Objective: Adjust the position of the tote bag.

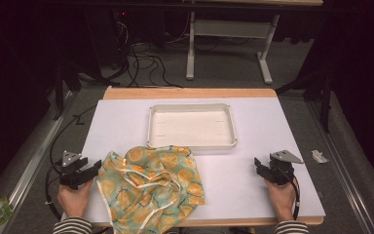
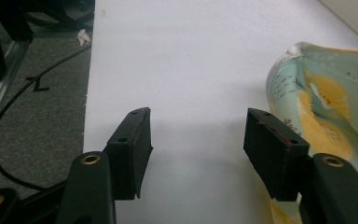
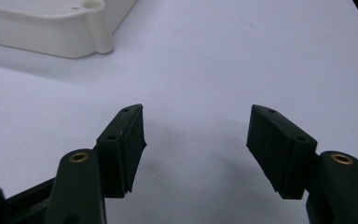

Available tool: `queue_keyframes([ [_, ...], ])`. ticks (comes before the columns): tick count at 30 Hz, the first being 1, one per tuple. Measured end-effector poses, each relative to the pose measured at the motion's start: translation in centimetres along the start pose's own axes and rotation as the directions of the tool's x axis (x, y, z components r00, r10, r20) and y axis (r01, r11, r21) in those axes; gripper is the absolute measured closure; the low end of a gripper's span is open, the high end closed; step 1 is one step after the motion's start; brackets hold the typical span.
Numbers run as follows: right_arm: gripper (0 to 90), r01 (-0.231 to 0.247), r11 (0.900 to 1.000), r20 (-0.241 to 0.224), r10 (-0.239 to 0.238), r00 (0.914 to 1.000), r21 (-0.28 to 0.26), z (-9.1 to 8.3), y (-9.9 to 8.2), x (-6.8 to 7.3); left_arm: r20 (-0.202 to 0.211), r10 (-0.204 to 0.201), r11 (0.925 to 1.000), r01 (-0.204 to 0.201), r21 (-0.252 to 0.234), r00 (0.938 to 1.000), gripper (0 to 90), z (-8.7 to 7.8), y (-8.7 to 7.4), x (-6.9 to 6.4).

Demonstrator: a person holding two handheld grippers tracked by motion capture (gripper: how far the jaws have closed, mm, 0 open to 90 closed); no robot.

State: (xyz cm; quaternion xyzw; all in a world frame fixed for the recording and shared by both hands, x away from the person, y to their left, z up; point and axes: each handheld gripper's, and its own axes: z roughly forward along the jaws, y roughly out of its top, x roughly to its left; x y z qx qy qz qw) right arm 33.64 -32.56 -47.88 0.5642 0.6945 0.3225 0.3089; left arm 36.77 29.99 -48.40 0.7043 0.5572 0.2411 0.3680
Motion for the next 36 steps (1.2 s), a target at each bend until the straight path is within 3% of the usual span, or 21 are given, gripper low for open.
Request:
queue_keyframes([
  [14, 37.6, 0.011, 0.9999, -0.005, -0.011, 0.9999, 0.001, -0.01, -0.01, 0.03, 0.015, -0.01, 0.9999, 0.01, -0.008, 0.9998, 41.4, -0.11, 0.01, 0.18],
  [26, 37.7, -0.01, 1.0, -0.011, 0.01, 0.9999, -0.001, -0.02, -0.01, -0.08, 0.016, -0.027, 0.9996, 0.027, -0.009, 0.9995, 40.8, -0.16, 0.03, 0.29],
  [30, 37.5, -0.015, 0.9999, -0.011, 0.015, 0.9998, 0.005, -0.01, 0.0, -0.05, 0.047, -0.048, 0.9988, 0.048, -0.003, 0.9978, 38.6, -0.2, -0.01, 0.4],
  [36, 37.8, -0.018, 0.9998, -0.02, 0.018, 0.9996, -0.003, -0.01, 0.01, -0.25, 0.06, -0.033, 0.9995, 0.032, 0.006, 0.9976, 38.6, -0.19, 0.04, 0.18],
])
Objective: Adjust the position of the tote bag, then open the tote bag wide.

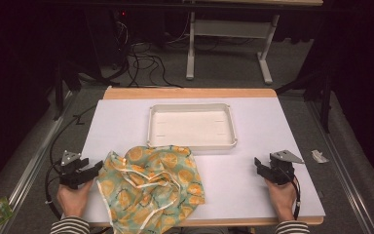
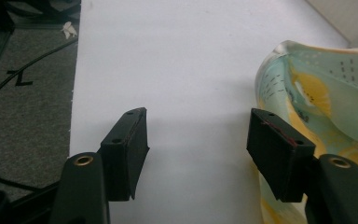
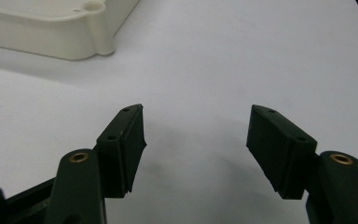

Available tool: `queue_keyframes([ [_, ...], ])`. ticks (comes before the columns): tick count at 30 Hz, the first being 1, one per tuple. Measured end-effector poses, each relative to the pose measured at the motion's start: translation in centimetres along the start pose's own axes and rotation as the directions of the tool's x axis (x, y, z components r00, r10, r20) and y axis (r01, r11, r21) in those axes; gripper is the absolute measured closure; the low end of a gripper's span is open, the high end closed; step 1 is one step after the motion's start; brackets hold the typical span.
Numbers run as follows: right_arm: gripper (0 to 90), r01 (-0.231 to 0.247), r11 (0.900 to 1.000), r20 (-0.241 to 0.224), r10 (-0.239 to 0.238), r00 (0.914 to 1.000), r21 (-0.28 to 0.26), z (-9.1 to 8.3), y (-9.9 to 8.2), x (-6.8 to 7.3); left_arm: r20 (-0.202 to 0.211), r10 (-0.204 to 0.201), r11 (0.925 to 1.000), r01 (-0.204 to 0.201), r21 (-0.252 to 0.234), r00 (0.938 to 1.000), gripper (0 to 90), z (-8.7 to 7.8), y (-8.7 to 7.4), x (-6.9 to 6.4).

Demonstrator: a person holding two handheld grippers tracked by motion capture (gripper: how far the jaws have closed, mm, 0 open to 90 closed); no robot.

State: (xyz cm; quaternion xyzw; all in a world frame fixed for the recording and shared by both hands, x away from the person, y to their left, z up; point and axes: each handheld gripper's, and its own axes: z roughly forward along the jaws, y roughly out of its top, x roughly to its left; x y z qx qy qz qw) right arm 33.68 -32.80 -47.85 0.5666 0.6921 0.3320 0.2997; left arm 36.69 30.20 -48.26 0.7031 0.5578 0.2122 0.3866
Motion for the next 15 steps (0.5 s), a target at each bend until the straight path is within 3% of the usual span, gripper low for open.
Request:
queue_keyframes([
  [6, 40.6, 0.023, 0.9984, -0.021, -0.021, 0.9996, 0.052, 0.51, 0.24, 0.13, 0.041, -0.021, 0.9997, 0.022, -0.011, 0.9989, 37.8, -0.25, -0.01, -0.02],
  [15, 39.9, 0.0, 0.9994, -0.038, 0.002, 0.9993, 0.035, 0.25, 0.25, -0.14, 0.043, 0.012, 0.9996, -0.011, -0.025, 0.999, 37.3, -0.95, 0.66, -0.68],
])
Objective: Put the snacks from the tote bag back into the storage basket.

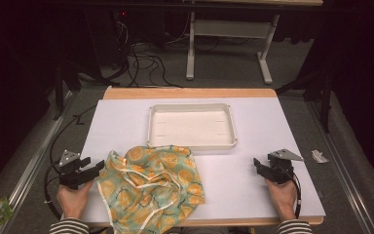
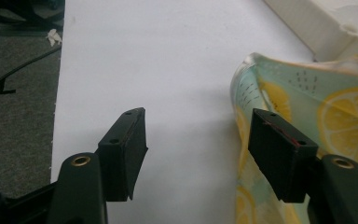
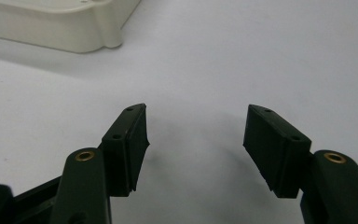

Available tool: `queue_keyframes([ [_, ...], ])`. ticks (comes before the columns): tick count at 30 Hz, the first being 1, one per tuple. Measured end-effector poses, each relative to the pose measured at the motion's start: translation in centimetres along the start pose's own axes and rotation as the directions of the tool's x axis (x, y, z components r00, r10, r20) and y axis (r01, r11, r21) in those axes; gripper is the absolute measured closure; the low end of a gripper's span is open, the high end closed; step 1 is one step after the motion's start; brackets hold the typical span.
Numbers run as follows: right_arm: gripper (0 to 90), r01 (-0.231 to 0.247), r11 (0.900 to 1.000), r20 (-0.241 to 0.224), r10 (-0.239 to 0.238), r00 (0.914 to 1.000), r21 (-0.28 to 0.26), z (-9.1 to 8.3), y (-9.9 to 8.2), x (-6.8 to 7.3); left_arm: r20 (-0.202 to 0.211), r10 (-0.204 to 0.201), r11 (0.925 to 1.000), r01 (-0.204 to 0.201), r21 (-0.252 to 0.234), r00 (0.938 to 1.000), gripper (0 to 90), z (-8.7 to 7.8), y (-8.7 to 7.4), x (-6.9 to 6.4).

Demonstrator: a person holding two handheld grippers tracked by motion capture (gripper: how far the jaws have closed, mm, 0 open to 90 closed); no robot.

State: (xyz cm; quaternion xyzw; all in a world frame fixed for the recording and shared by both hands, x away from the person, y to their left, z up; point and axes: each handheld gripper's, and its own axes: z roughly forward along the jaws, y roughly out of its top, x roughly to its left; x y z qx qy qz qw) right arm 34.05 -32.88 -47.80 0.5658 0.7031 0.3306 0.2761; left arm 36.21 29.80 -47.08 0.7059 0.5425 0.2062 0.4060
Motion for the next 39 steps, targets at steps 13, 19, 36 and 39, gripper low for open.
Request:
queue_keyframes([
  [13, 38.8, 0.013, 0.9999, -0.045, -0.014, 0.9989, -0.005, -0.3, -0.1, 0.3, 0.021, 0.036, 0.9993, -0.036, -0.004, 0.9991, 36.2, -1.1, 0.5, -1.1],
  [19, 39.0, 0.006, 0.9999, -0.057, -0.007, 0.9984, -0.008, -0.6, -0.3, 0.7, 0.043, 0.05, 0.9986, -0.049, -0.017, 0.9978, 35.4, -1.7, 0.8, -1.8],
  [36, 38.9, 0.087, 0.9955, -0.199, -0.093, 0.9757, -0.036, -1.4, 0.7, 5.7, 0.114, 0.089, 0.9953, -0.084, -0.049, 0.9895, 26.6, -3.7, 2.4, -5.2],
  [39, 38.9, 0.11, 0.9932, -0.225, -0.116, 0.9675, -0.038, -1.4, 1.0, 6.8, 0.117, 0.093, 0.995, -0.087, -0.05, 0.9888, 25.1, -3.8, 2.6, -5.8],
])
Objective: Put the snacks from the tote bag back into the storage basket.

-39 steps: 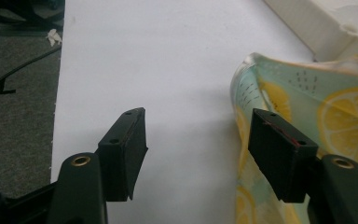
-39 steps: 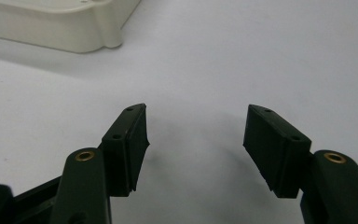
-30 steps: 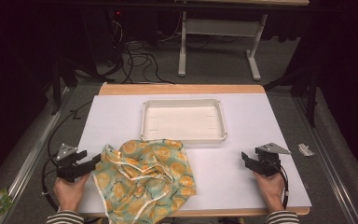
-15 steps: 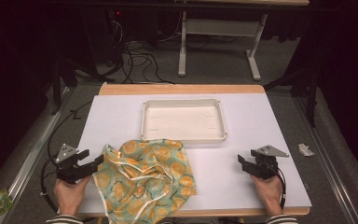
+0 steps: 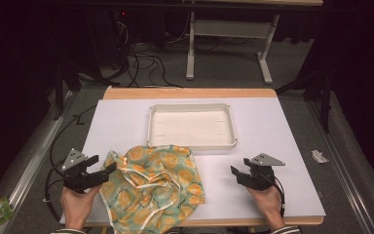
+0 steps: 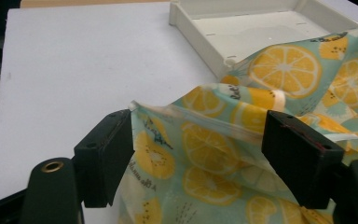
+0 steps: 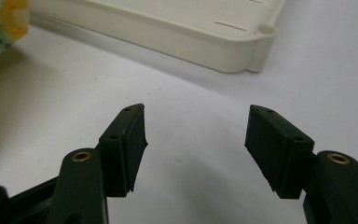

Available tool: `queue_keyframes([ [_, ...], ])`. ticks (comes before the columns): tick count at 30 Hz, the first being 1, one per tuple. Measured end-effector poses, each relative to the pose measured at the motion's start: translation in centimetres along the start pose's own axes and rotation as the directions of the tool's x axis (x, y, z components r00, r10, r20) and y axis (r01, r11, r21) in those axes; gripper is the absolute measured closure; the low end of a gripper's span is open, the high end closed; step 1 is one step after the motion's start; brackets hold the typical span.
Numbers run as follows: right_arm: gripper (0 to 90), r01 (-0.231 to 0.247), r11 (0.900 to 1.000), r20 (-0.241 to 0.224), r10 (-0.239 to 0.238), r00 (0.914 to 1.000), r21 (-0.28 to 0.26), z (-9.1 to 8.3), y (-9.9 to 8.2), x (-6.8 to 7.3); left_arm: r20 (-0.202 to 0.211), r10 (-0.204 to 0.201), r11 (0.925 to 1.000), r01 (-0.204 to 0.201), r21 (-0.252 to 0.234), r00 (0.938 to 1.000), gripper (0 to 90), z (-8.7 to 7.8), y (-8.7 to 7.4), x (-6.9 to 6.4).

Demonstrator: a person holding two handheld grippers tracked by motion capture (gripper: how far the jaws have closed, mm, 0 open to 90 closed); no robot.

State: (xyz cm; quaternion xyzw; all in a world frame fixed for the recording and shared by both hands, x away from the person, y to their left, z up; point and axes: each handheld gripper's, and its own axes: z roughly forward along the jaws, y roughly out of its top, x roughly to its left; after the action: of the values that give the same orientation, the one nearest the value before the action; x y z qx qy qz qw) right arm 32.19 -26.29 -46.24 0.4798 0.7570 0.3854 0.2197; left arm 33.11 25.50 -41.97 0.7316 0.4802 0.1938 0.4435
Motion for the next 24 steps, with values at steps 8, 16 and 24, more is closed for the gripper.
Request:
queue_keyframes([
  [8, 38.7, 0.032, 0.9995, -0.06, -0.031, 0.9977, 0.009, 0.7, 0.8, 2.1, 0.021, 0.044, 0.999, -0.044, -0.012, 0.9988, 23.5, -0.3, 0.9, -1.7],
  [16, 38.4, 0.07, 0.9975, -0.106, -0.069, 0.992, 0.012, 1.3, 1.3, 4.0, 0.04, 0.067, 0.9977, -0.067, 0.002, 0.997, 23.4, 0.7, 2.3, -2.8],
  [24, 37.4, 0.099, 0.9951, -0.17, -0.098, 0.9805, -0.005, 1.6, 2.5, 5.9, 0.013, 0.084, 0.9934, -0.085, 0.078, 0.9964, 24.9, 2.7, 2.3, -3.0],
])
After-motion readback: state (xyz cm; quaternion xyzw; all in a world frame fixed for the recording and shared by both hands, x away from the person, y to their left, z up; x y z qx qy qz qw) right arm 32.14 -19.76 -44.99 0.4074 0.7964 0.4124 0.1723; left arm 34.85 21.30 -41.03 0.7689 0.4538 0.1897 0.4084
